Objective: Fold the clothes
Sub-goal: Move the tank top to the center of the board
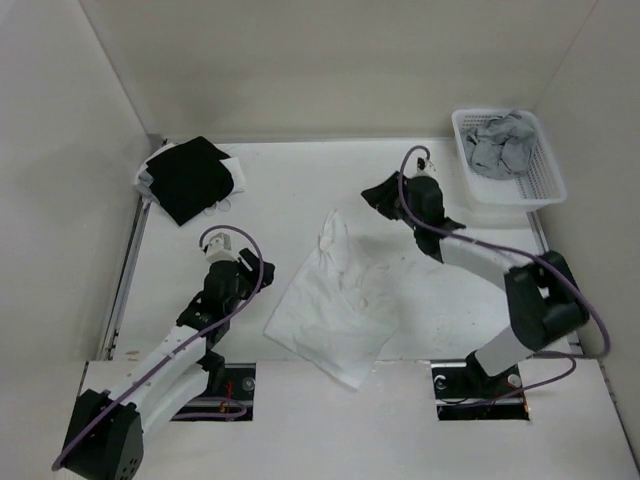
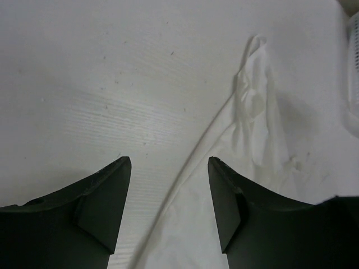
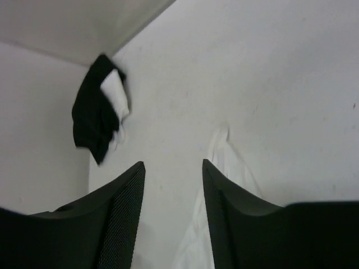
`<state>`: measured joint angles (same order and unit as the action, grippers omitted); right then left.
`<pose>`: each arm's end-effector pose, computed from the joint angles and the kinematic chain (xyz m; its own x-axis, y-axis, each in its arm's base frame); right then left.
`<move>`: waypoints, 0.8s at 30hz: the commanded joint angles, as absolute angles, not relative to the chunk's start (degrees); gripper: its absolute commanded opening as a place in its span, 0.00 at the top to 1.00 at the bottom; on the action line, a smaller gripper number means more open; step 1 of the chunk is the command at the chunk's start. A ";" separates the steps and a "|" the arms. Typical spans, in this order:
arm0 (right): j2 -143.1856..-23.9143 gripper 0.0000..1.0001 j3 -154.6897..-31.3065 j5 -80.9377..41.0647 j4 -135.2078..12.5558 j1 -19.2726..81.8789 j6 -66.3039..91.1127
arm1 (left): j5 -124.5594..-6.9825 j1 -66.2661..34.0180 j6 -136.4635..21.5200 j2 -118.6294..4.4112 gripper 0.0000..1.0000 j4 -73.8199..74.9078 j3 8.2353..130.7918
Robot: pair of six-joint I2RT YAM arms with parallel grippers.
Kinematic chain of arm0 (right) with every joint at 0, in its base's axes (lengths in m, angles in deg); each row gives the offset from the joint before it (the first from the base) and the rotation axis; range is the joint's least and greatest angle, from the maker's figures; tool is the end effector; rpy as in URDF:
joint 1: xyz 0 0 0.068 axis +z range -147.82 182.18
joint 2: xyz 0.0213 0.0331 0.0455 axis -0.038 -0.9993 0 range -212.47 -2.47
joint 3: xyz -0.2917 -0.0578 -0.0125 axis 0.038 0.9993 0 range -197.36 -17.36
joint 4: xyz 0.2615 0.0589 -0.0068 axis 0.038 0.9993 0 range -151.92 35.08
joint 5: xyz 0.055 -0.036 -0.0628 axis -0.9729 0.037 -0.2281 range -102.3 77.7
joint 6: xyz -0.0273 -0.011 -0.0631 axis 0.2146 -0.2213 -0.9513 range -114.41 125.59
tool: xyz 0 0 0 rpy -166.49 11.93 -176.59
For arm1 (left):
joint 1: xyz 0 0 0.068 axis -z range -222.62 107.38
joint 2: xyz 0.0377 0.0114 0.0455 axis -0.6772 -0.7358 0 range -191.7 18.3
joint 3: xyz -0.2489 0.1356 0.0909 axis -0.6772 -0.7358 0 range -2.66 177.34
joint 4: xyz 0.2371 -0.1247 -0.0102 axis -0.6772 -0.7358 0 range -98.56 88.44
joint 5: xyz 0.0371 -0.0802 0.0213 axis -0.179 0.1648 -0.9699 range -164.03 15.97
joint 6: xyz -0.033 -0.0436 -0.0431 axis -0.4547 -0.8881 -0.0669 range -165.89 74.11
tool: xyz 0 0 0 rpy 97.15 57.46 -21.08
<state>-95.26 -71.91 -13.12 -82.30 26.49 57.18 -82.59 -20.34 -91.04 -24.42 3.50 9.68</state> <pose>0.3583 0.1627 0.2537 -0.5061 0.6310 -0.5879 -0.0445 0.6617 0.7485 0.1628 -0.0576 0.1786 -0.4567 -0.5704 -0.6827 -0.1037 0.7963 -0.5959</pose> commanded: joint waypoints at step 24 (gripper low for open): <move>-95.53 0.97 -67.26 2.56 -68.77 39.32 48.58 | -84.40 -11.90 -88.61 -45.86 0.95 16.89 14.57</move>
